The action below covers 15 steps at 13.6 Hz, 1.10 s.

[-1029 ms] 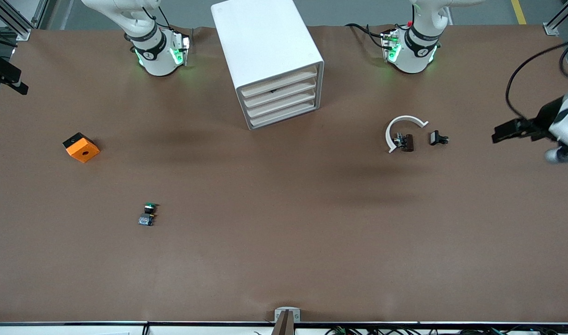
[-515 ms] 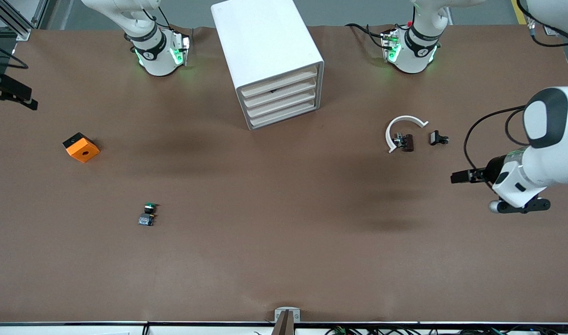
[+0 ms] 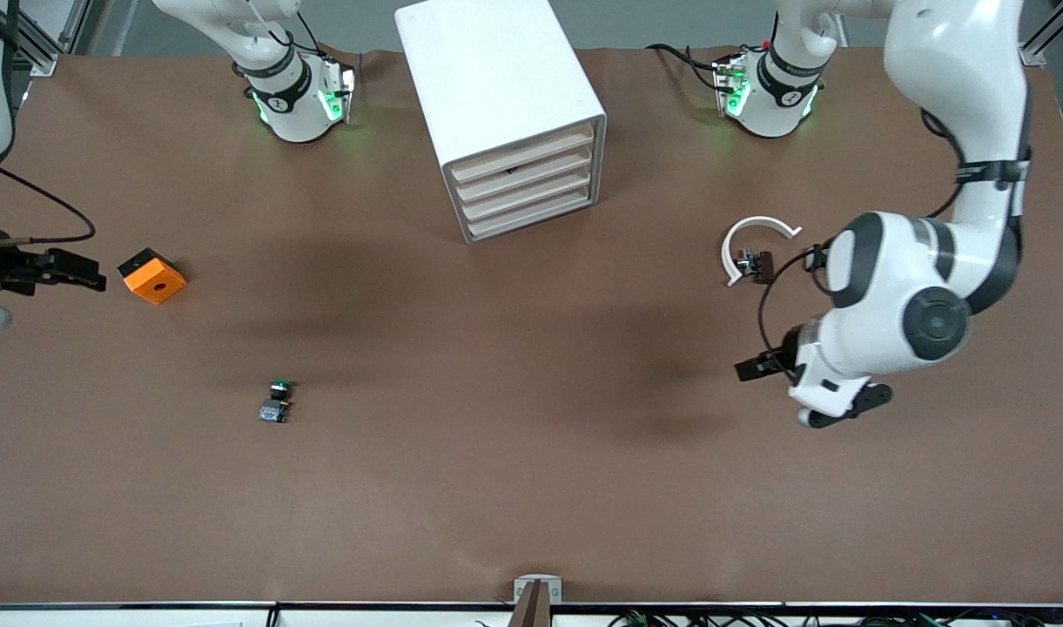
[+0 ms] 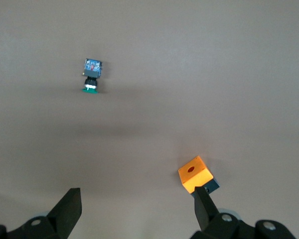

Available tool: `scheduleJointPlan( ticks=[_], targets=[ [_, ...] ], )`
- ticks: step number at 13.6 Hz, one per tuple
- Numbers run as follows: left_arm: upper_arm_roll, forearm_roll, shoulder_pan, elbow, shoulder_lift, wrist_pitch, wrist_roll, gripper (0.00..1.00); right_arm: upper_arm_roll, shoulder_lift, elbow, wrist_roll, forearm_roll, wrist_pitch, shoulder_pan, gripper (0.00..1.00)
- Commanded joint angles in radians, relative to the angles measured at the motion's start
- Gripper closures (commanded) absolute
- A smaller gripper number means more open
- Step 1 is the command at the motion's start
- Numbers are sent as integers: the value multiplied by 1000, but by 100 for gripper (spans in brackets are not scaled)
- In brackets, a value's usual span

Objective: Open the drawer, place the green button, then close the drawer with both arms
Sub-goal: 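Reach the right gripper toward the button while the left gripper approaches the drawer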

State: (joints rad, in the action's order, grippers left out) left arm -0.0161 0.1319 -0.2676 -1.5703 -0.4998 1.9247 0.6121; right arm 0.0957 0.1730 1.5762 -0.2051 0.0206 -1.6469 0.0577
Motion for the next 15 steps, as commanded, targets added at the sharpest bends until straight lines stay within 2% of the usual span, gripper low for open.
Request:
scheduleJointPlan(
  ticks=[1, 3, 5, 7, 10, 15],
  targets=[
    [-4, 17, -62, 36, -57, -6, 241, 0, -7, 17, 22, 37, -16, -93, 16, 0],
    [4, 75, -75, 85, -106, -15, 349, 0, -7, 34, 65, 102, -66, -175, 8, 0],
    [37, 132, -75, 87, -124, -16, 420, 0, -7, 84, 67, 96, -54, -250, 8, 0],
    [67, 164, -75, 95, -151, -16, 489, 0, -8, 106, 74, 111, -65, -264, 11, 0],
    [100, 236, -75, 131, -215, -19, 717, 0, -8, 132, 110, 271, -62, -332, -33, 0],
    [133, 340, -75, 187, -304, -192, 1096, 0, -10, 220, 143, 317, -65, -483, -105, 0]
  ],
)
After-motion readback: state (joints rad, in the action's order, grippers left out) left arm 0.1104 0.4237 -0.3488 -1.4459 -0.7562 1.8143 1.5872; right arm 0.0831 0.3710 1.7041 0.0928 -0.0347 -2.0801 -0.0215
